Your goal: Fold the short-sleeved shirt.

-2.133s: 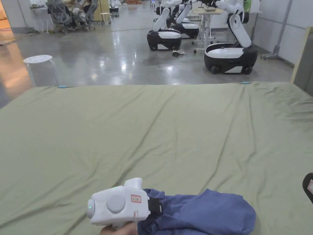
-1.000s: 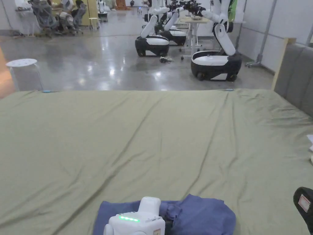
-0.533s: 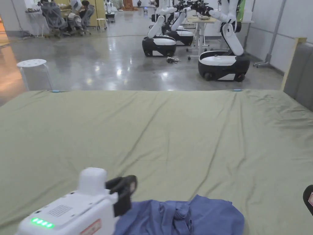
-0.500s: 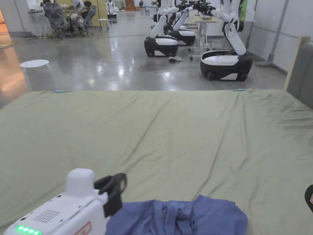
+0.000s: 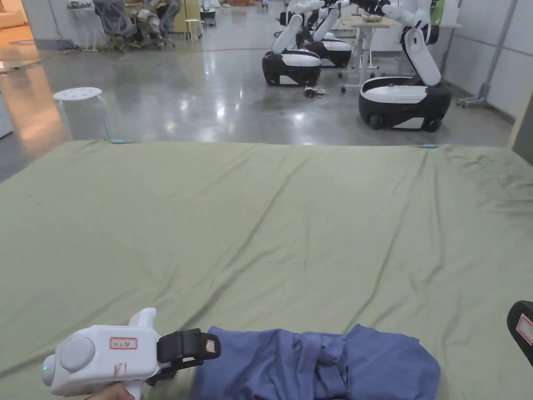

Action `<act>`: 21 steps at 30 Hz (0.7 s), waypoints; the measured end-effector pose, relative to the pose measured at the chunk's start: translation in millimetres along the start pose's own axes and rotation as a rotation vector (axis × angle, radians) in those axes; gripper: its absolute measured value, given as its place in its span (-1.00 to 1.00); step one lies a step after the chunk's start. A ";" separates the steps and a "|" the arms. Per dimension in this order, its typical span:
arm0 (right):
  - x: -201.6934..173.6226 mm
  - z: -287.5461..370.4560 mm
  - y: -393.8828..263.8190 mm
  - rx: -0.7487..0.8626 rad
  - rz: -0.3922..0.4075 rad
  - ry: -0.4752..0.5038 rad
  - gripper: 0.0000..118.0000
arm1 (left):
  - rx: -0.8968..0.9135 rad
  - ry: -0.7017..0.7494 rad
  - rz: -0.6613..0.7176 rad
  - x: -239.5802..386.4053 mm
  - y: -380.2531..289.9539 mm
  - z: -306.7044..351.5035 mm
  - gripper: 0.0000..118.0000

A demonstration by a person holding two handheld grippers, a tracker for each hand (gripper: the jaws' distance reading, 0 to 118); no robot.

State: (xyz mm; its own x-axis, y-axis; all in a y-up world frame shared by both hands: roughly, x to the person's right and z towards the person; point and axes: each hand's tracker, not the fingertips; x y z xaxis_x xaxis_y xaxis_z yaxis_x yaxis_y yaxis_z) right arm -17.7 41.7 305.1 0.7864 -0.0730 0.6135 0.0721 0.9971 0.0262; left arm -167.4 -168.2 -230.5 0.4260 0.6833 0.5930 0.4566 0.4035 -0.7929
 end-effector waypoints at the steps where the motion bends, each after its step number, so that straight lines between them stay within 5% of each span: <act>1: 0.3 -0.9 -0.1 -0.003 0.000 -0.003 -1.00 | -0.004 0.007 0.015 -5.9 1.3 -5.3 0.94; 9: 3.3 -12.9 -6.3 -0.031 -0.006 -0.020 -1.00 | -0.049 -0.024 -0.174 31.0 -18.9 -25.6 1.00; 11: 3.0 -14.5 -7.9 -0.035 -0.011 -0.020 -1.00 | -0.078 -0.044 -0.192 41.4 -22.6 -30.0 0.65; 12: 2.9 -15.4 -8.8 -0.038 -0.010 -0.017 -1.00 | -0.069 -0.031 -0.186 44.7 -23.1 -28.4 0.32; 13: 2.6 -16.1 -9.6 -0.041 -0.008 -0.019 -1.00 | -0.021 0.079 -0.234 49.3 -23.3 -26.5 -0.47; 14: 2.7 -16.2 -10.3 -0.044 -0.008 -0.021 -1.00 | 0.020 0.138 -0.262 50.1 -23.6 -24.6 -0.78; 21: 6.3 -14.0 -14.1 -0.055 -0.027 -0.040 -1.00 | -0.052 -0.206 -0.170 60.7 -27.9 -16.3 -0.78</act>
State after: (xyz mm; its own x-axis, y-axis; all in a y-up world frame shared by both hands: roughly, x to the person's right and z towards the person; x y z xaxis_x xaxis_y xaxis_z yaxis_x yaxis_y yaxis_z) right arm -5.1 26.9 297.5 0.7588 -0.0975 0.6440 0.1273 0.9919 0.0002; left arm -141.6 -148.0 -170.1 0.1744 0.7198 0.6719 0.5500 0.4948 -0.6728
